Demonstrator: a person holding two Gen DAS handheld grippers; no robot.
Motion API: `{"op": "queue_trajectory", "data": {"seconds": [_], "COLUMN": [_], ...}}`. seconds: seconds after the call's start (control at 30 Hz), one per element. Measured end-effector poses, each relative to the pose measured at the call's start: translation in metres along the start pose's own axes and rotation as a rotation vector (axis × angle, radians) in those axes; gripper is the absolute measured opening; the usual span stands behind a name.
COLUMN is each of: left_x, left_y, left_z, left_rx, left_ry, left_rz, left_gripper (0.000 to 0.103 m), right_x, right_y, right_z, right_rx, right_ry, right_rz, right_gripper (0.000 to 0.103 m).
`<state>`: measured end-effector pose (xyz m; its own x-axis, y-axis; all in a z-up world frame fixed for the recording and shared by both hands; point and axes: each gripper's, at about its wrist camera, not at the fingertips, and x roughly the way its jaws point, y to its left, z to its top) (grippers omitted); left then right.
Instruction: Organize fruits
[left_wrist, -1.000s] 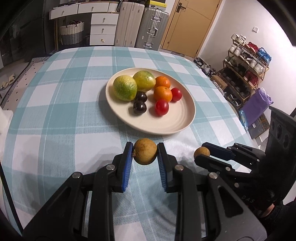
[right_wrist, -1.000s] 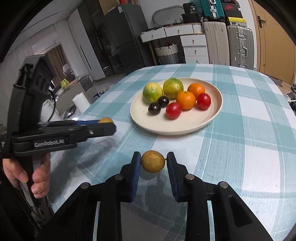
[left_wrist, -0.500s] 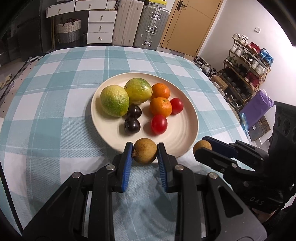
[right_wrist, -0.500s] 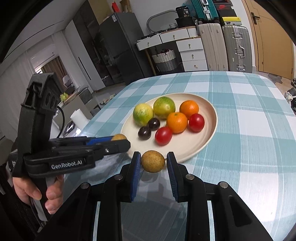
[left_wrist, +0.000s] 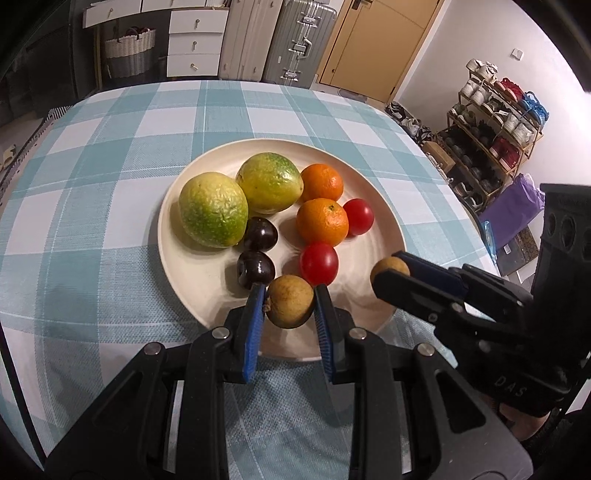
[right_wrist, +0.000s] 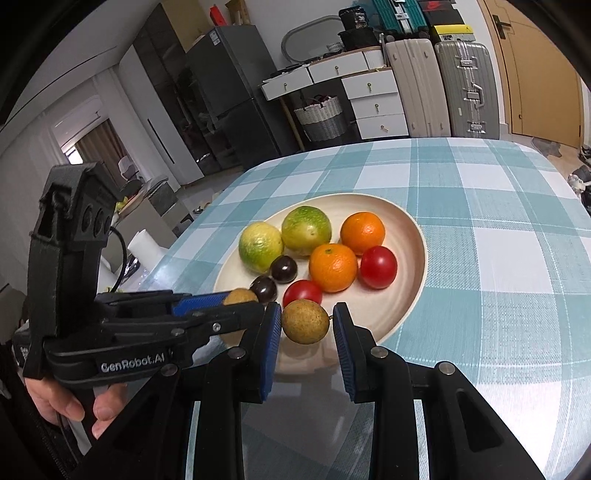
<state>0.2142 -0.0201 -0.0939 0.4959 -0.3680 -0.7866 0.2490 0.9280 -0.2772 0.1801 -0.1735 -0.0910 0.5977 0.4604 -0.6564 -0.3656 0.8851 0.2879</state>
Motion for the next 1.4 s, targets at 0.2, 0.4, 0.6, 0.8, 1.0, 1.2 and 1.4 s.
{"op": "queue_trajectory", "data": {"seconds": [0.2, 0.4, 0.6, 0.8, 1.0, 1.2, 1.4], "left_x": [0.006, 0.006, -0.008, -0.021, -0.045, -0.076, -0.097], "left_y": [0.002, -0.001, -0.006, -0.003, -0.006, -0.009, -0.008], "left_z": [0.003, 0.007, 0.007, 0.004, -0.001, -0.007, -0.013], "left_rx": [-0.008, -0.005, 0.014, -0.006, -0.001, -0.003, -0.016], "left_ry": [0.003, -0.005, -0.044, -0.066, -0.127, -0.218, -0.262], "left_rz": [0.004, -0.012, -0.012, -0.012, 0.007, 0.063, 0.106], "left_gripper": [0.024, 0.024, 0.041, 0.046, 0.046, 0.068, 0.075], "right_x": [0.004, 0.008, -0.002, -0.023, -0.045, -0.076, -0.103], "right_y": [-0.003, -0.002, -0.005, -0.007, -0.004, 0.007, 0.018], "right_z": [0.003, 0.006, 0.005, 0.007, 0.008, 0.007, 0.006], "right_rx": [0.002, -0.010, 0.003, 0.011, 0.020, 0.001, -0.017], "right_ry": [0.002, 0.002, -0.051, -0.120, -0.189, -0.286, -0.358], "right_rz": [-0.003, -0.024, -0.035, -0.060, -0.076, -0.092, -0.109], "right_gripper": [0.029, 0.032, 0.051, 0.052, 0.057, 0.080, 0.090]}}
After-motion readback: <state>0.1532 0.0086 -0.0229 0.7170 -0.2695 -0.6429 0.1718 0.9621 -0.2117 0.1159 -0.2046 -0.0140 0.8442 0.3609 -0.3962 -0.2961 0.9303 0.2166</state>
